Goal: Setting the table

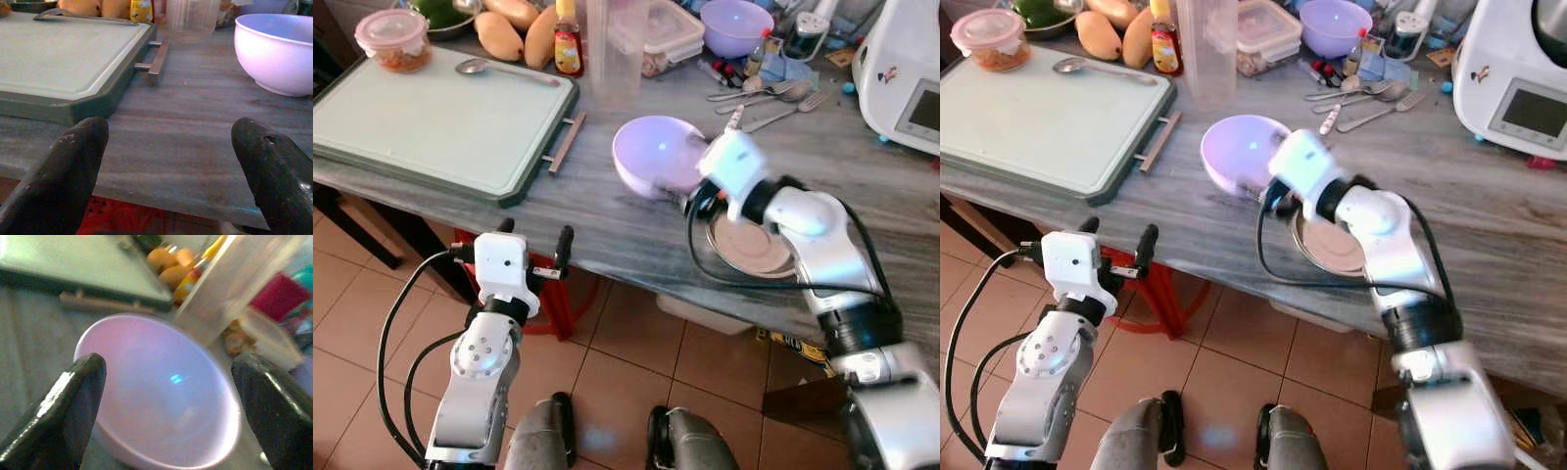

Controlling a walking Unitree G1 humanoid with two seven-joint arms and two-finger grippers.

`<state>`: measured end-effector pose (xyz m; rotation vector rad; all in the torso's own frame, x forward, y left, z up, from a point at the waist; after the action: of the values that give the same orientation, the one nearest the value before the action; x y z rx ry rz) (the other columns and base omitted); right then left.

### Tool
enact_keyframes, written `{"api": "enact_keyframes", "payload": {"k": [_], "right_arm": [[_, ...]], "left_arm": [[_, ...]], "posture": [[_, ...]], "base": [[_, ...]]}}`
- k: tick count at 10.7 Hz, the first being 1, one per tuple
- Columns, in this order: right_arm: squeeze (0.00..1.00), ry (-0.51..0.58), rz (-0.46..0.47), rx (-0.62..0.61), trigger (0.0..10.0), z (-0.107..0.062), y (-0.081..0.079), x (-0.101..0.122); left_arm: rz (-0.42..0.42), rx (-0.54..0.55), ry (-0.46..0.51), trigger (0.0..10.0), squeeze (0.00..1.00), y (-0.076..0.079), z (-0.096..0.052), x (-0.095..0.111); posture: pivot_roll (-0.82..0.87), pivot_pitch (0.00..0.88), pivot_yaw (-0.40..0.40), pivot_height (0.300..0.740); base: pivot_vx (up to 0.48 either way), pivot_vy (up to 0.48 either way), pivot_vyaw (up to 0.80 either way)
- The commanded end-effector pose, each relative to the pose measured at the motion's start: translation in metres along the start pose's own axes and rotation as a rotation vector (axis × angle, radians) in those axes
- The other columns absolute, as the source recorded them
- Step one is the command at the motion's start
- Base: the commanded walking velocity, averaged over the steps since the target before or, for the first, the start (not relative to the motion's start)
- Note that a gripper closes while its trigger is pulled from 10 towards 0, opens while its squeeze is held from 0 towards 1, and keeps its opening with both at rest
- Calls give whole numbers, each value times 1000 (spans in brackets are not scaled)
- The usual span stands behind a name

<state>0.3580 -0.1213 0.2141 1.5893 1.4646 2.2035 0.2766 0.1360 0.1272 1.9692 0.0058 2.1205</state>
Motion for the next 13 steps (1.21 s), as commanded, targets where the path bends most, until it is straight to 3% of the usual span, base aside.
{"api": "enact_keyframes", "payload": {"k": [1, 4, 6, 7, 8, 10, 11, 13], "right_arm": [[1000, 22, -27, -67, 10000, -5, 4, 6], [1000, -3, 6, -277, 10000, -24, 6, 5], [1000, -101, 31, -493, 10000, -49, 11, -6], [1000, -113, 51, -494, 10000, -52, 6, -7], [1000, -199, 125, -518, 10000, -67, -4, -21], [1000, -345, 155, -568, 10000, -81, -6, -40], [1000, -365, 158, -557, 10000, -82, -7, -43], [1000, -448, 257, -521, 10000, -80, -16, -54]], "left_arm": [[1, -5, -17, 10000, 0, -1, -2, -3], [1, -5, -15, 10000, 0, -3, -1, -2], [-2, -6, -16, 10000, 0, -2, -3, -1], [-6, -11, -19, 10000, 0, -2, -4, 0], [-23, -39, -35, 10000, 0, 0, -9, -1], [-54, -107, -63, 10000, 0, 6, -17, -4], [-42, -120, -70, 10000, 0, 7, -18, -5], [-44, -127, -76, 10000, 0, 9, -18, -5]], "posture": [[-58, 175, -34, 740], [-64, 181, -30, 740], [-58, 190, -30, 740], [-56, 195, -28, 740], [-52, 201, -28, 740], [-46, 206, -31, 740], [-47, 205, -32, 740], [-42, 203, -33, 740]], "base": [[0, 0, 0], [0, 0, 0], [0, 0, 0], [0, 0, 0], [0, 0, 0], [0, 0, 0], [0, 0, 0], [0, 0, 0]]}}
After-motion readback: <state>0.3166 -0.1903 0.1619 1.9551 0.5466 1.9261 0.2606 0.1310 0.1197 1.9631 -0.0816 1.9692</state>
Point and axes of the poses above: a point about 5 cm out from each wrist's last joint towards the gripper, its own z axis pointing out of the wrist towards the gripper, its own x axis along the axis of the wrist's last joint, y = z × x, the point moved 2 cm from there along z, pointing out of the wrist towards the gripper, and after that the axes turned 11 degrees about -z, right-handed, at the moved point
